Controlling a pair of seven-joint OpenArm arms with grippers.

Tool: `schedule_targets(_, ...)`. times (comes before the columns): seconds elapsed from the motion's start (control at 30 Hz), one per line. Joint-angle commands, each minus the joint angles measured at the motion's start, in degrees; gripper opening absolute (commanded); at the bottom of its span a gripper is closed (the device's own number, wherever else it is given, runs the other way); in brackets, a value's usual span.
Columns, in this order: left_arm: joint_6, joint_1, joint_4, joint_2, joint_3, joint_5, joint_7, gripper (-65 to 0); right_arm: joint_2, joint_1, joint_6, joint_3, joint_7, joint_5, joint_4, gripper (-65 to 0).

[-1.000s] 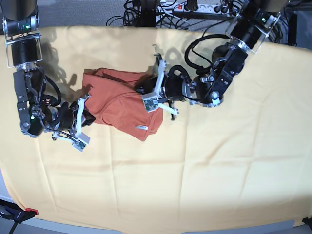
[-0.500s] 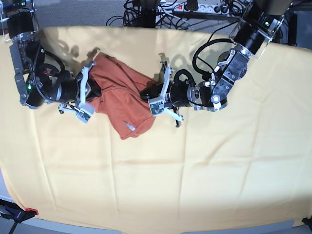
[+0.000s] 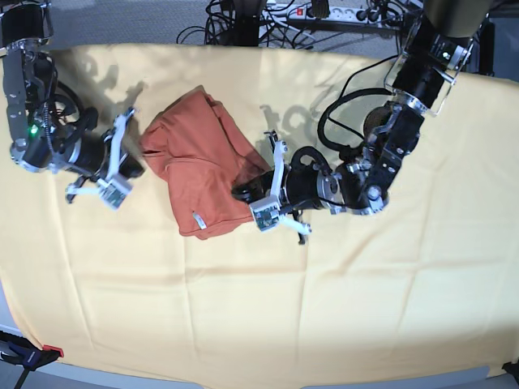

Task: Fold the T-shirt properly
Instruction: 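Grasp the bundle edges with both grippers and fold it over, then move the left gripper to the bundle's side edge and open it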

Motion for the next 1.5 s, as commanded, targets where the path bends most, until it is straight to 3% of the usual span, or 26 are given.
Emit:
schedule_targets(0.0, -0.23, -1.55, 2.32, -0.20, -2.54, -3.76, 1.18, -65.0, 0.96, 0.76, -1.51, 1.55, 1.40, -0.68, 0.79, -65.0)
schedule_targets(0.13, -0.23, -0.90, 4.98, -1.86, -11.96, -20.11, 7.85, -65.0, 0.94, 0.24, -5.77, 3.10, 1.51, -3.41, -1.01, -65.0)
schedule_targets(0.2, -0.23, 0.74, 4.98, -2.86, -16.76, -26.27, 8.17, -65.0, 0.66, -0.52, -5.44, 3.10, 1.88, -2.36, -2.69, -65.0)
schedule_targets(0.27, -0.23, 3.06, 4.98, -3.72, -20.85, -29.77, 8.20, -65.0, 0.09, -0.90, -2.91, 3.10, 1.86, -0.15, -4.37, -65.0)
schedule_targets(0.4, -0.23, 7.17, 5.01, -5.27, -25.57, -30.73, 11.52, -65.0, -2.60, -1.22, 4.15, 3.10, 1.92, 3.50, -5.38, -65.0)
schedule_targets(0.47, -0.23, 8.98, 5.01, -7.15, -26.08, -32.13, 12.83, -65.0, -4.50, -1.60, 5.88, 3.10, 1.95, 4.57, -5.38, -65.0)
schedule_targets(0.63, -0.23, 12.44, 5.01, -10.80, -26.16, -33.88, 12.83, -65.0, -8.98, -3.04, 5.98, 3.10, 1.60, 1.81, -5.38, -65.0)
schedule_targets(0.73, -0.23, 12.52, 4.98, -11.47, -26.16, -33.14, 12.85, -65.0, -9.18, -3.15, 5.98, 3.10, -0.63, 3.72, -5.35, -65.0)
schedule_targets(0.93, -0.23, 12.55, 4.98, -12.39, -26.14, -33.24, 12.83, -65.0, -9.18, -4.96, 5.98, 3.10, -12.59, 21.05, -5.31, -65.0)
schedule_targets(1.07, -0.23, 12.55, 4.98, -12.39, -26.03, -33.29, 12.57, -65.0, -9.66, -7.54, 5.98, 3.10, -12.96, 29.68, -5.31, -65.0)
schedule_targets(1.3, -0.23, 12.57, 4.98, -12.39, -26.03, -33.38, 12.44, -65.0, -10.29, -6.71, 5.98, 3.63, -12.76, 26.47, -5.25, -65.0)
schedule_targets(1.47, -0.23, 12.52, 5.01, -12.35, -26.03, -39.47, 12.68, -65.0, -10.29, -4.72, 5.98, 7.39, -12.79, 26.40, -3.74, -65.0)
